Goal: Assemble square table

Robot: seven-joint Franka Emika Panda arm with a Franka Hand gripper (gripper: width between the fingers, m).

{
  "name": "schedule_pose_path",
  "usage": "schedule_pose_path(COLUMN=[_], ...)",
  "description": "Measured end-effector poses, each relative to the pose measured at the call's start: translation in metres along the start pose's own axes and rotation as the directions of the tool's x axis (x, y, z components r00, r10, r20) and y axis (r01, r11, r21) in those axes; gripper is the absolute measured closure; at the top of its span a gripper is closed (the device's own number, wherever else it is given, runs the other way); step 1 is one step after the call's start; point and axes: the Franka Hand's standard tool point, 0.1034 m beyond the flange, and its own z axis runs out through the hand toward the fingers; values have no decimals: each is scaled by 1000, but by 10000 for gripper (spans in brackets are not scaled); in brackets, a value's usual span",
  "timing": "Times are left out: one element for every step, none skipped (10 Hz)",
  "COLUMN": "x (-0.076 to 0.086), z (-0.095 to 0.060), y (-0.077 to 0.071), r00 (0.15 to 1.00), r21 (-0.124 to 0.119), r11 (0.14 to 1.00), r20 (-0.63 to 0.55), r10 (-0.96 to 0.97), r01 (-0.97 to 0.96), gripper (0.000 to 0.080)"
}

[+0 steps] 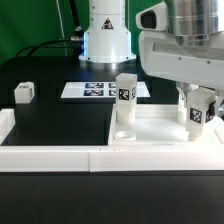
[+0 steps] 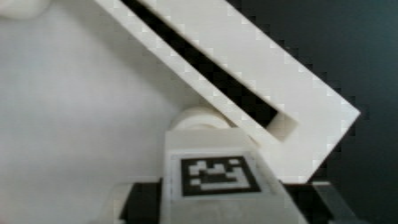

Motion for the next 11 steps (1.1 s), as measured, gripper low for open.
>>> schedule_pose_path(x=[-4, -6, -6, -6, -6, -7, -10, -14, -13, -12, -12], z=[1, 2, 2, 2, 2, 1, -1, -2, -1, -1, -2], y=[-2, -2, -2, -2, -2, -2, -5, -6, -6, -5, -5], r00=[997, 988, 983, 986, 990, 999, 974, 932, 919, 878, 813], r21=[8, 7, 8, 7, 6, 4, -9, -17, -17, -19, -31], r11=[997, 988, 983, 986, 990, 999, 974, 932, 919, 879, 813], r20=[-3, -3, 0, 0, -1, -4, -24, -28, -25, -24, -24], r10=[82, 156, 181, 169, 140, -33, -225, -362, -393, -477, -582], r01=[-82, -156, -181, -169, -140, 33, 225, 362, 393, 477, 582], gripper=[509, 509, 509, 509, 298, 298, 177, 158, 158, 151, 151])
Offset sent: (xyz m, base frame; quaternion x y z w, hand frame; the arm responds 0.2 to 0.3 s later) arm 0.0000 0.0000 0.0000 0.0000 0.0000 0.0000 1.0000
